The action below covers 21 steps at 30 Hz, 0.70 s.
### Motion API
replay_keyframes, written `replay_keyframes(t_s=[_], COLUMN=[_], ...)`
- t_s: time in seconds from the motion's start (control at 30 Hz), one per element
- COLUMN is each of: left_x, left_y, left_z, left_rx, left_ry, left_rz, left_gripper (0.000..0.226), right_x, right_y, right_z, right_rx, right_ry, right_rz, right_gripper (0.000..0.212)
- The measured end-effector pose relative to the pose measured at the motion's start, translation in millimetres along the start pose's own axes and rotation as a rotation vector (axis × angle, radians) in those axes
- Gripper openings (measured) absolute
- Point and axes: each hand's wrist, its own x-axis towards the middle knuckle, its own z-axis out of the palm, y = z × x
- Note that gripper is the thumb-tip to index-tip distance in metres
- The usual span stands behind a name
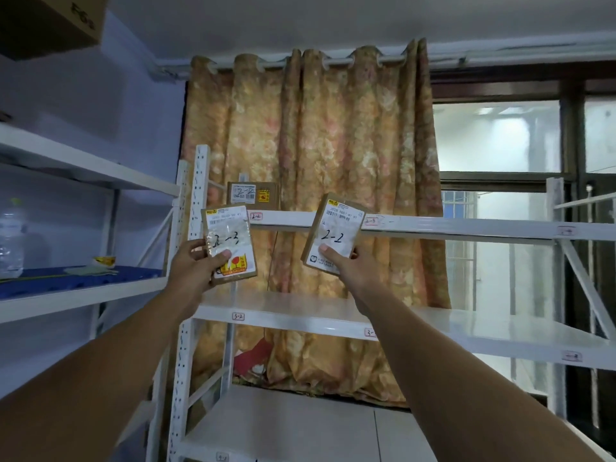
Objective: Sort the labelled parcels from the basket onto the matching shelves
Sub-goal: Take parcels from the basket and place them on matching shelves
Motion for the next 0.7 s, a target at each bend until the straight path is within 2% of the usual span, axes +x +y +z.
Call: replay_keyframes(t_s=[0.03, 0.13, 0.2, 0.37, 0.57, 0.7], left_x=[20, 75, 111, 178, 234, 263], left_y=[-6, -15, -19, -37, -60, -74], left_z=[-7, -25, -36, -46, -51, -50], left_rx=[-0.002, 0.004, -0.007, -0.037, -0.021, -0.01], left_ry=[0.003, -0.004, -0.006, -0.033, -0.027, -0.018], left_rz=[0.009, 0.04, 0.078, 0.1, 0.149, 0.168], left_gripper=[0.046, 0.053, 0.05, 0.051, 0.046, 0.041], right_x=[19, 66, 97, 170, 252, 298], right_y=[4, 5, 5, 10, 3, 6], right_z=[15, 57, 87, 154, 220, 245], right_rx=[-0.004, -0.034, -0.065, -0.221, -0.288, -0.32], right_ry=[0.0, 0.007, 0.005, 0.005, 0.049, 0.057], right_rz=[-0.02, -0.059, -0.083, -0.184, -0.24, -0.285], right_gripper=[0.063, 0.046, 0.039, 0.053, 0.067, 0.063])
